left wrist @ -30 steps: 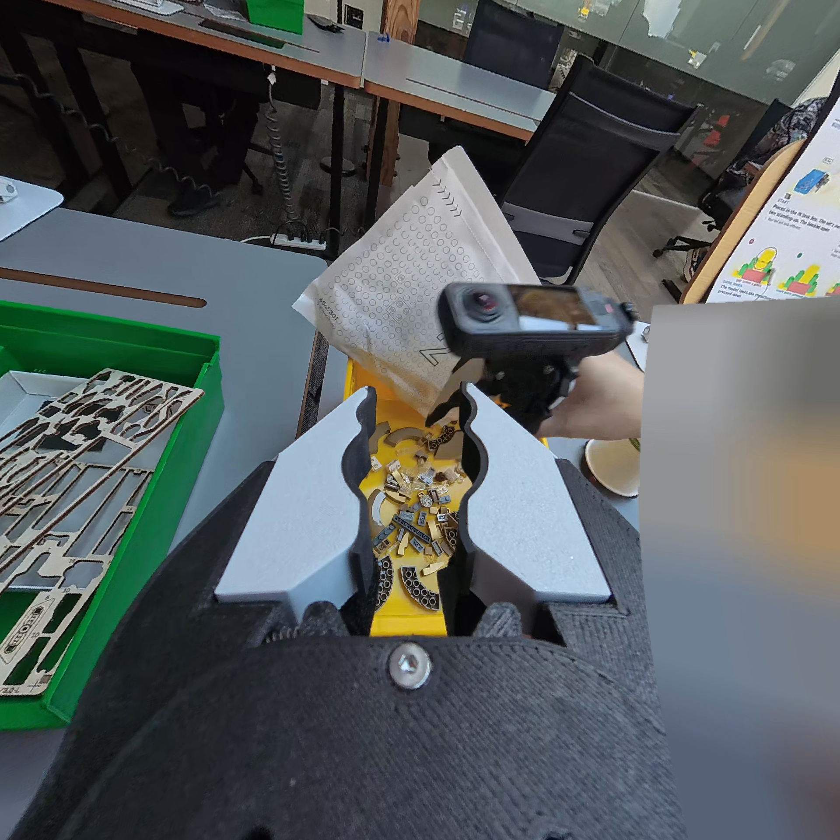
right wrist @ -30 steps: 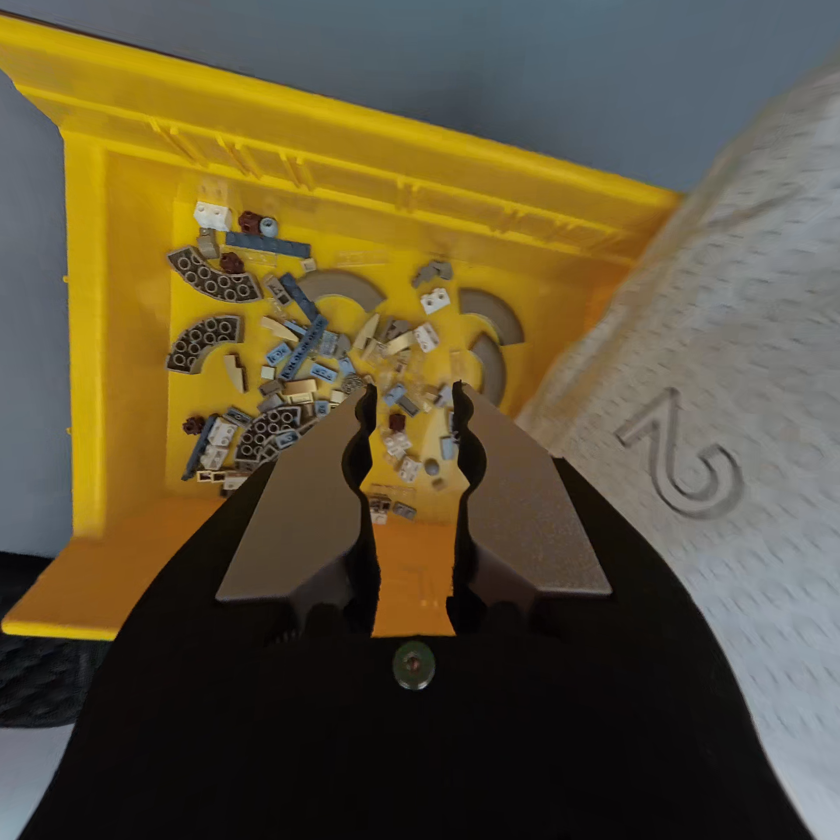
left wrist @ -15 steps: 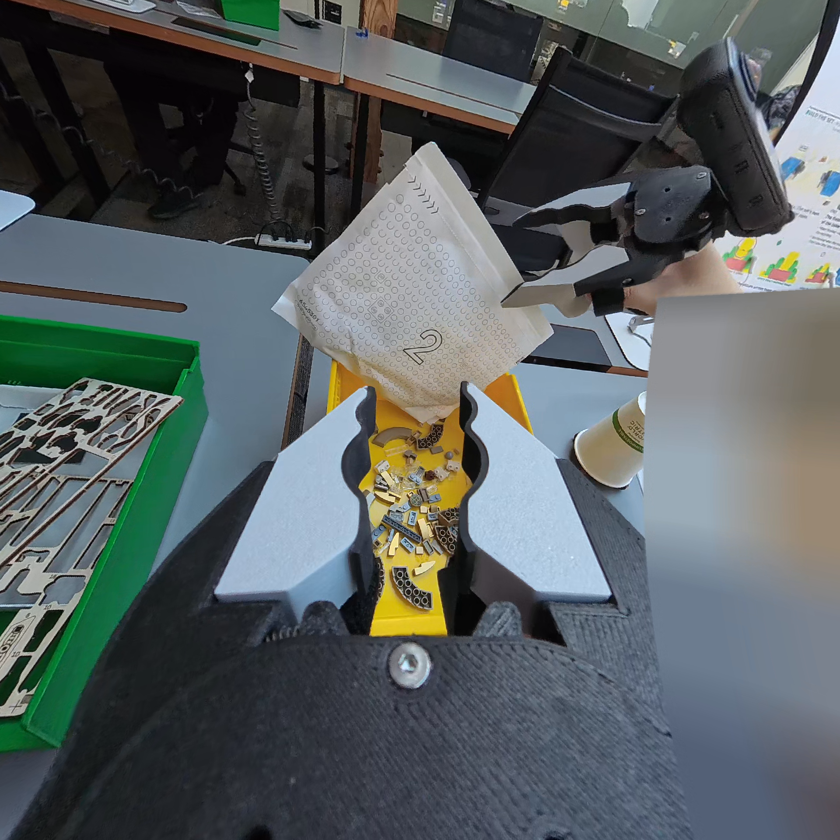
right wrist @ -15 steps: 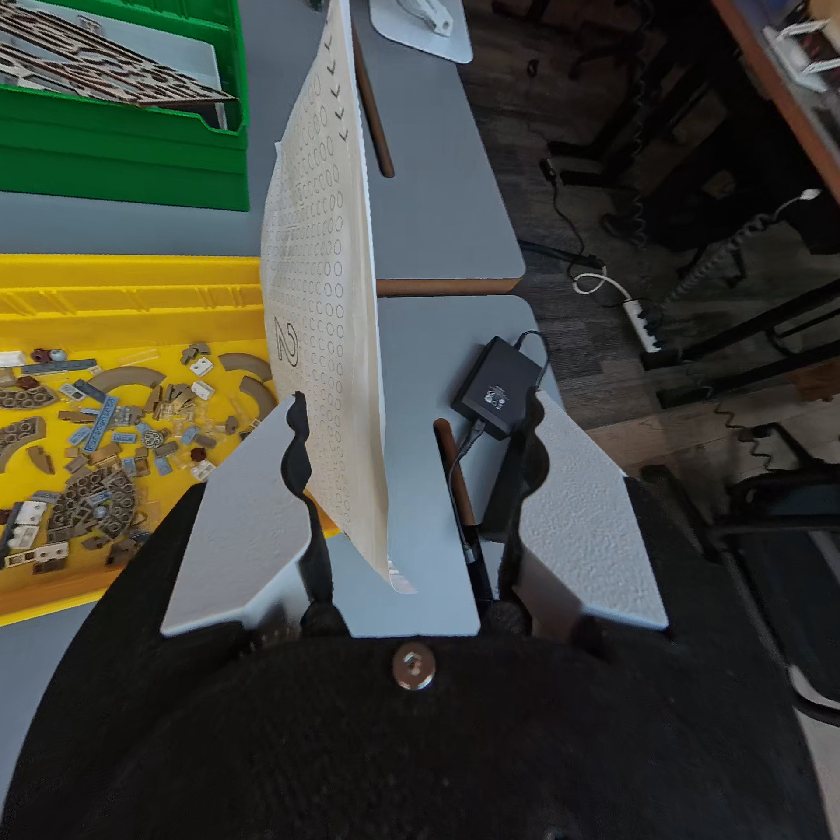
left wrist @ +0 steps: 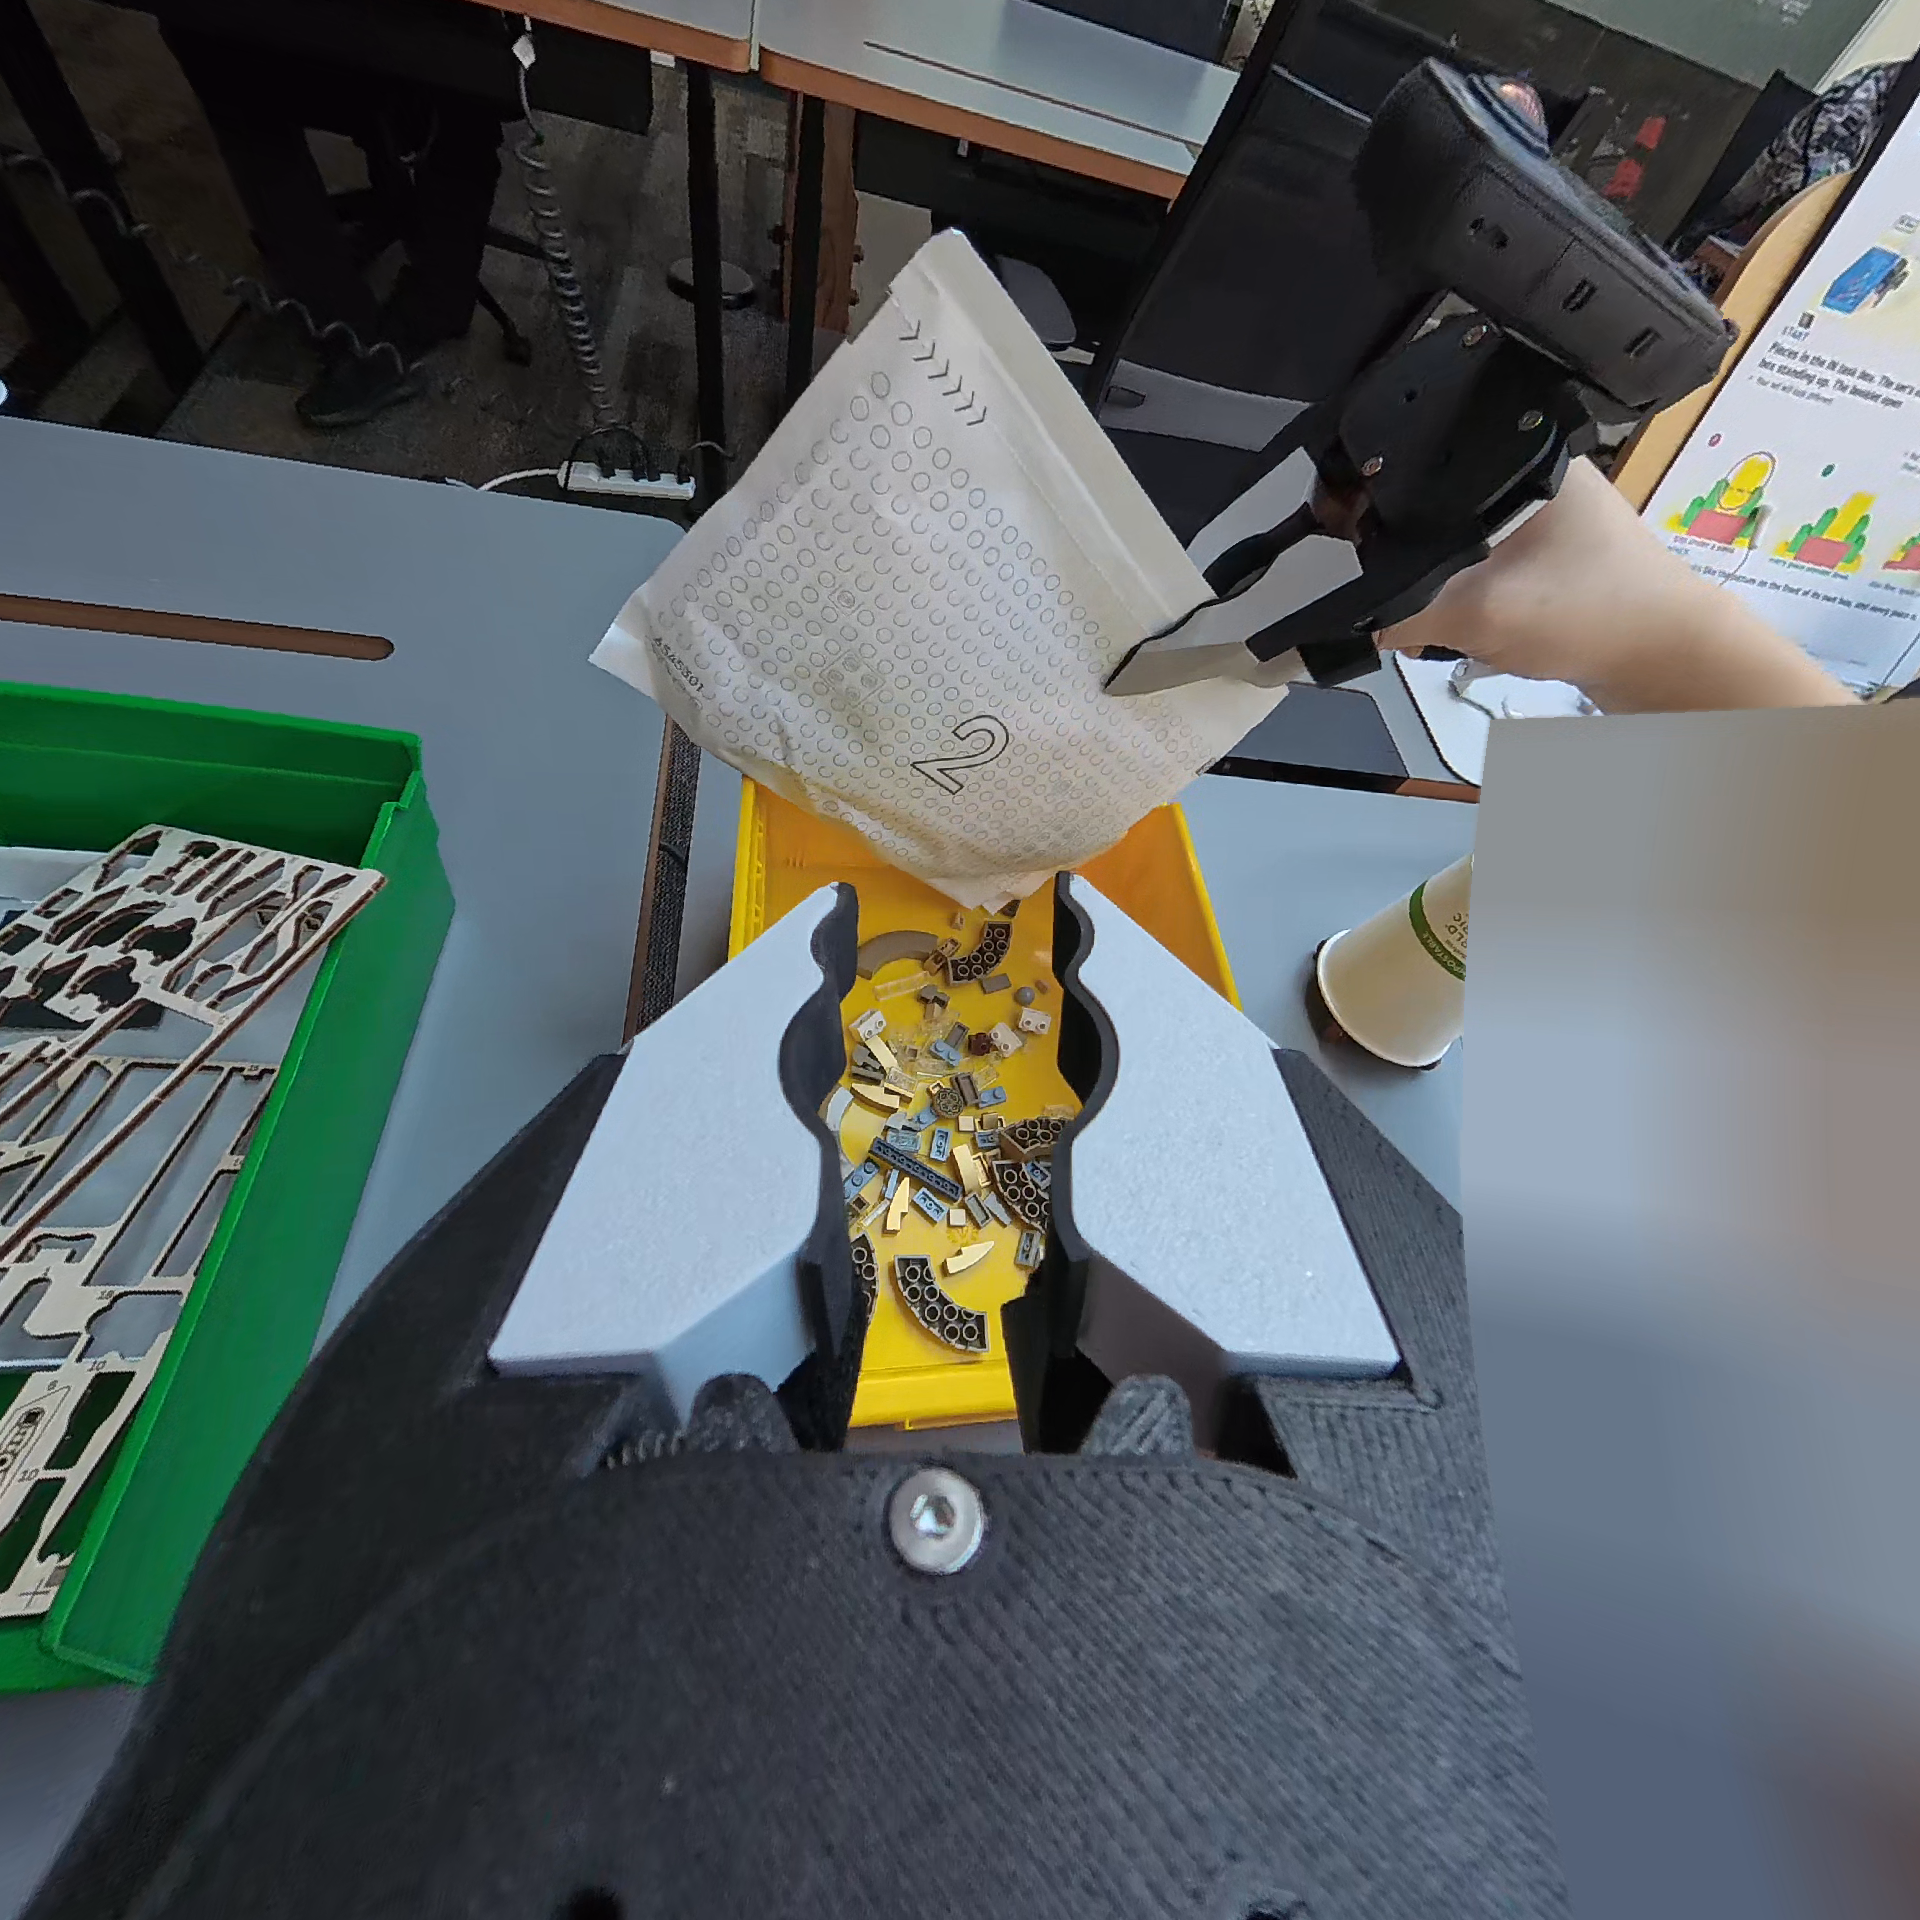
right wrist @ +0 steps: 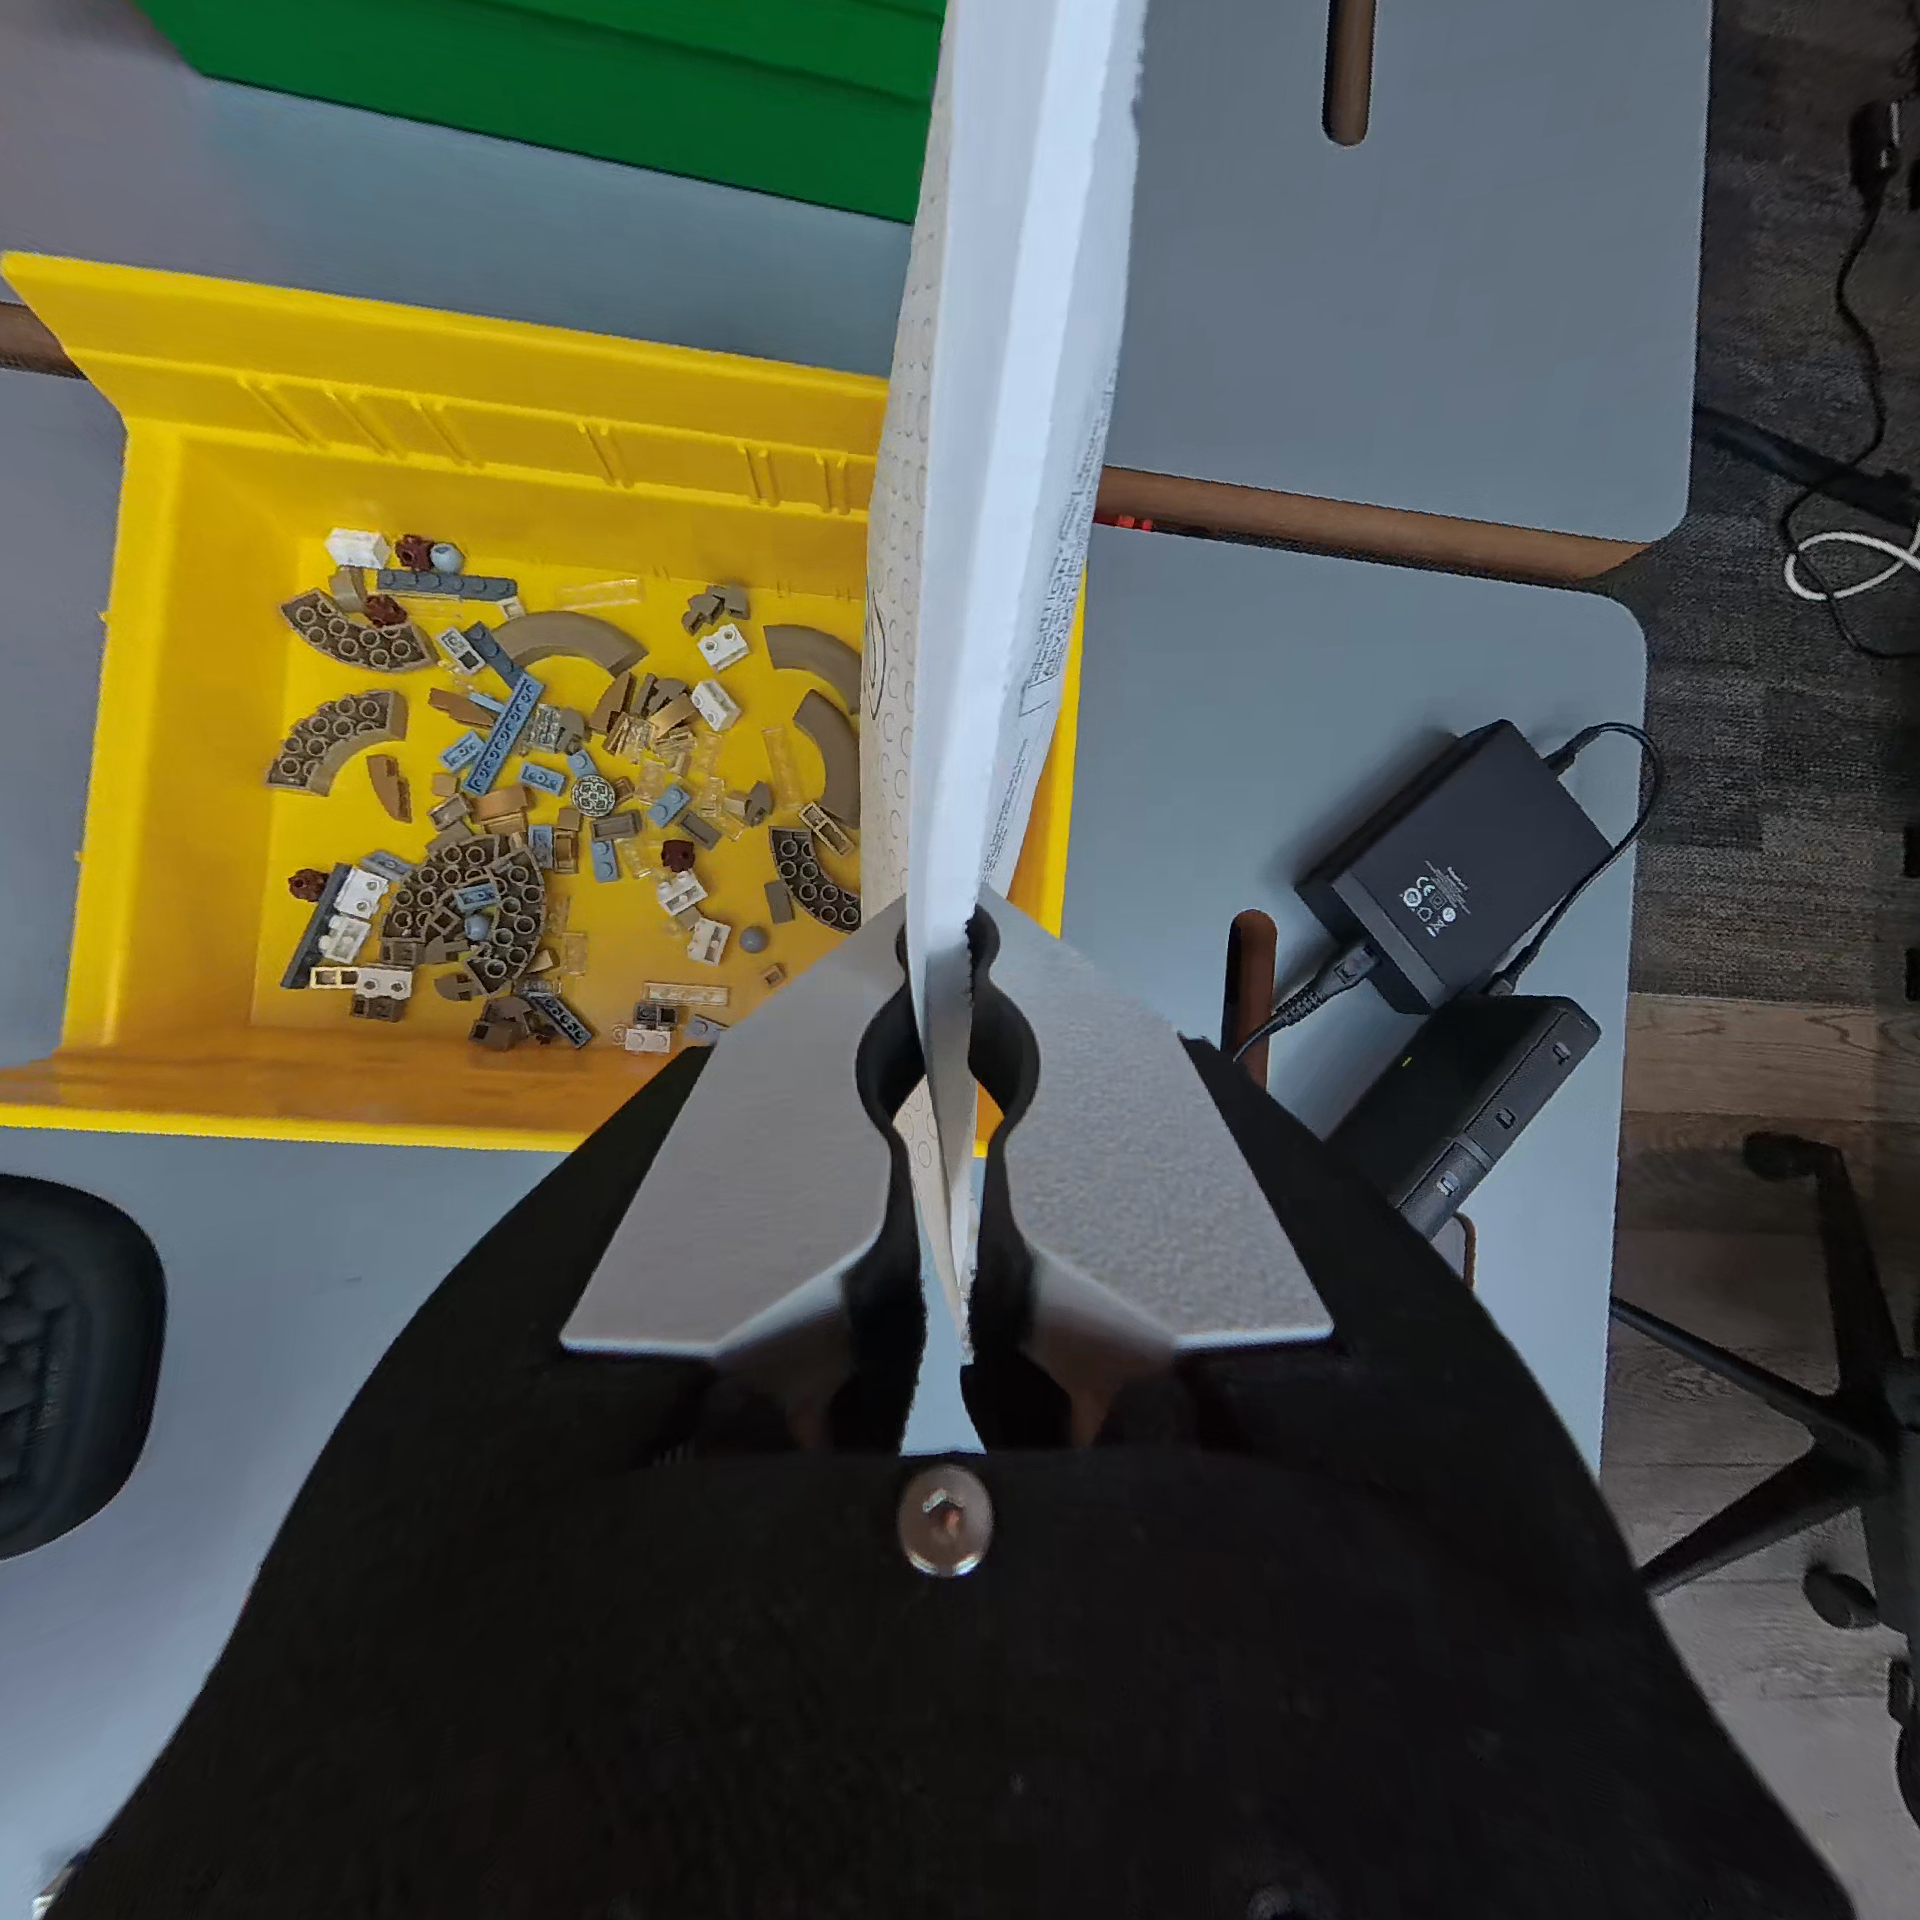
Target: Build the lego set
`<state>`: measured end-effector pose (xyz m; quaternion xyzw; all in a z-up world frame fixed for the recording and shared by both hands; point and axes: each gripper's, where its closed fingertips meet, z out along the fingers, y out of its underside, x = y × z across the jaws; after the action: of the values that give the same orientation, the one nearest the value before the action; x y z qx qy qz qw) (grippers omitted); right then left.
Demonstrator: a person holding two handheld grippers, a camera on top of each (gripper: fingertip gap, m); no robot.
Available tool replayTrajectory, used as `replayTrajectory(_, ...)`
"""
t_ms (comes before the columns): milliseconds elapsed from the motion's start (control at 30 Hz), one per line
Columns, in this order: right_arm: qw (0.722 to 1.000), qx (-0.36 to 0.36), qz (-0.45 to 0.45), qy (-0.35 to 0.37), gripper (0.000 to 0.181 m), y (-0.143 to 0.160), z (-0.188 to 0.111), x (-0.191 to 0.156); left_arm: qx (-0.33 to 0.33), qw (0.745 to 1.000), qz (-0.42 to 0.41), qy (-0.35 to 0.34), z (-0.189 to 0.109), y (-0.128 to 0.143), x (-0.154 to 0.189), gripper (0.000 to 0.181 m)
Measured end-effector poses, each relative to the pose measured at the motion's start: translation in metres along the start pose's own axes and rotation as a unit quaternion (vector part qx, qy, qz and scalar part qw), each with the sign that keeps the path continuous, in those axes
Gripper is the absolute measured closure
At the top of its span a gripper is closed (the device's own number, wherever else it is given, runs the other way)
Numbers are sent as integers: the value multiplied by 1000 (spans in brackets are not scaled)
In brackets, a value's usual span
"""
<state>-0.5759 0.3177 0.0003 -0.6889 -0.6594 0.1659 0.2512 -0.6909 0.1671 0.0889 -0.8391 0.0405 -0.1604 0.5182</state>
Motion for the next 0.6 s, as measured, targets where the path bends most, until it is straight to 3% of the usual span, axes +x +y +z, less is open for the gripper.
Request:
replayTrajectory(300,999,10,-22,40,181,-24,-32,2,6,1000,-2,1,-2,-2,0,145)
replayTrajectory(600,999,25,-9,32,181,-22,-15,4,9,1000,-2,1,-3,-3,0,145)
